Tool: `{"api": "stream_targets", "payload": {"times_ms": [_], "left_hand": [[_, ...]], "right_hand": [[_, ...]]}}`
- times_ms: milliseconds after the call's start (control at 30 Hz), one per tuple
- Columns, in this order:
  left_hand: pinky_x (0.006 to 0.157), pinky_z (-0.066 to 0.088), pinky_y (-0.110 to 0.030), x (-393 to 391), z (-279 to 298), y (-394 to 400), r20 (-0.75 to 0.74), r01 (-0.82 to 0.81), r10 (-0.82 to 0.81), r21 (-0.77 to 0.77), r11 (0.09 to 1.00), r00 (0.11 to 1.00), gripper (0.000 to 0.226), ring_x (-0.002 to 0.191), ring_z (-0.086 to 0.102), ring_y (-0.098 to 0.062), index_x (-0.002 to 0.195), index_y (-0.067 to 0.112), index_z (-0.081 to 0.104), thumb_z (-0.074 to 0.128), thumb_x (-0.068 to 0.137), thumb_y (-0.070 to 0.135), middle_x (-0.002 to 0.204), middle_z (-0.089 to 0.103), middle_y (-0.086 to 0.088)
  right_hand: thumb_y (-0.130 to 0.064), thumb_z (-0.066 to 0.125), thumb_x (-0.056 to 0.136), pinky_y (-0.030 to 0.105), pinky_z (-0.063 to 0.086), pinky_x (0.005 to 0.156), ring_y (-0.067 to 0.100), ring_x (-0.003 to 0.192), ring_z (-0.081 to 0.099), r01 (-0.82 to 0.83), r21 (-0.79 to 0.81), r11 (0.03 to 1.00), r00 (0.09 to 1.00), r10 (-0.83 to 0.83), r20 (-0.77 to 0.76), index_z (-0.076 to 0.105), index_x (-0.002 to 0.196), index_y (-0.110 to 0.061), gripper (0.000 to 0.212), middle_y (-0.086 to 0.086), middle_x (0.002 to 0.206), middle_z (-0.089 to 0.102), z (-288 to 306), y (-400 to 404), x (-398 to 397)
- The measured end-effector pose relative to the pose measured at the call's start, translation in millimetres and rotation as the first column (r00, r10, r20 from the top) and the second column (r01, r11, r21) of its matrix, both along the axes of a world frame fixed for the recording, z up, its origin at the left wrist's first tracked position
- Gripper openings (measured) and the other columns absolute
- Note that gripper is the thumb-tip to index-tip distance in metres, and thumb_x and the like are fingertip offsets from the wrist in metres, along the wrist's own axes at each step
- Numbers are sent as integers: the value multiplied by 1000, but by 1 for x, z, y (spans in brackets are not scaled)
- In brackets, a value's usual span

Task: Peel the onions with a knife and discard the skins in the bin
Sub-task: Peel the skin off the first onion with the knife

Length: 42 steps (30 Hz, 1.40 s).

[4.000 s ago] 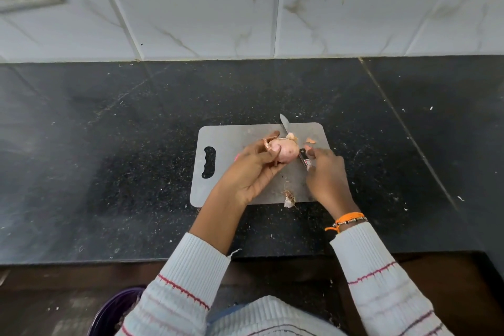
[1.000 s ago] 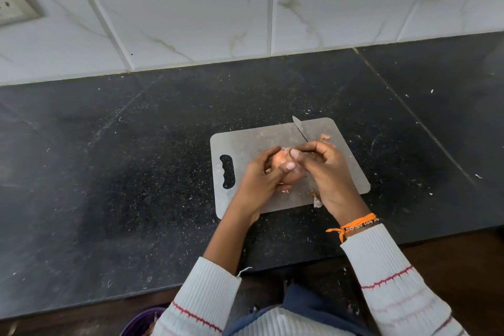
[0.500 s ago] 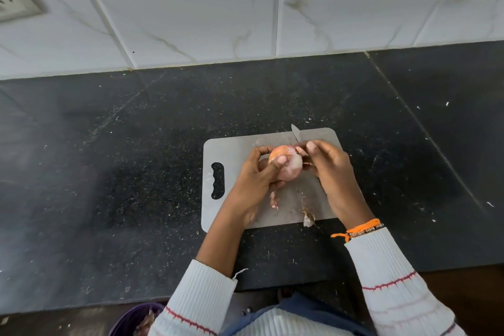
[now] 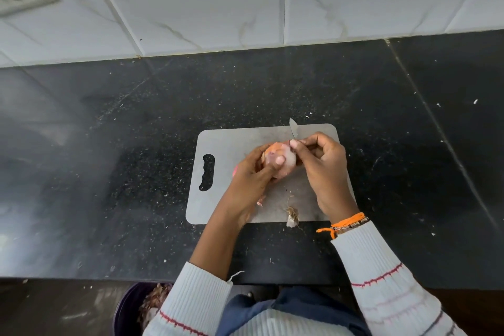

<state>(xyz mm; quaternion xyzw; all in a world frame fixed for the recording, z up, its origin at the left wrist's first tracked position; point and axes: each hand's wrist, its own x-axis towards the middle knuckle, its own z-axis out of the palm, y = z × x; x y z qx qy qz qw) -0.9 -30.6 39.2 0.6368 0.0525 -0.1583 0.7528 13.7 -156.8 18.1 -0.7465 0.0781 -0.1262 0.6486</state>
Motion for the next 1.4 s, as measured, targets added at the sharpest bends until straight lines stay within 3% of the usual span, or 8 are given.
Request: {"api": "stream_targets", "payload": {"times_ms": [133,333,500,567,700,867,1200,1400], "left_hand": [[73,51,-15,-5,1,-5,23,-6,5,13,1000,1000,40,86,63,-4,115,14,59,68,77,4,100,65,-1],[46,47,-12,-6,9,-5,-118,-169,147,-201,965,982,46,80,59,-18,123,0,46,60,80,-4,101,57,-11],[61,59,-24,-2,8,-2,-152,-168,133,-250,954,980,53,113,55,-42,120,-2,45,65,73,10,119,56,-23],[68,59,-25,-1,9,0,-120,-145,121,-222,964,985,60,108,60,-39,119,-1,47,67,66,18,114,59,-20],[57,57,-23,2,12,6,-69,-100,88,-194,976,994,55,74,70,-15,115,1,49,66,66,22,92,66,-7],[53,50,-14,8,13,10,-43,-119,113,-163,980,993,41,62,66,-6,115,-2,47,64,79,7,92,61,-7],[54,47,-12,18,6,10,38,-101,99,51,994,994,38,75,57,-7,109,9,53,72,76,13,93,58,2],[70,53,-20,23,9,10,105,-86,75,105,991,992,45,82,58,-9,109,8,52,76,71,13,92,58,3]], "right_hand": [[-12,71,80,30,53,64,16,68,63,2,-51,999,1000,-2,7,59,69,-19,17,0,69,64,-3,-5,-2],[-3,71,77,25,49,63,12,68,61,-76,-123,990,996,70,-56,58,72,-18,21,-3,72,62,-5,-18,-2],[-1,59,86,28,54,79,14,90,67,-157,-55,986,988,157,5,68,90,-13,15,3,92,70,7,-16,-6],[-7,62,86,32,55,79,16,90,67,-159,-24,987,983,161,83,68,91,-12,10,4,92,70,16,-13,-9],[-12,73,77,24,54,74,12,87,68,-183,-35,982,979,186,88,69,87,-20,13,1,92,70,26,-7,-11],[-11,74,76,41,56,79,17,87,68,-135,-34,990,985,138,105,68,83,-27,18,1,89,71,24,-1,-9],[-13,66,84,46,58,73,20,81,70,-43,-36,998,998,44,47,69,83,-25,12,5,85,72,19,-3,-6],[-10,72,78,24,57,69,12,78,69,-14,-179,984,996,29,80,71,86,-13,8,-2,82,70,21,-2,-3]]}}
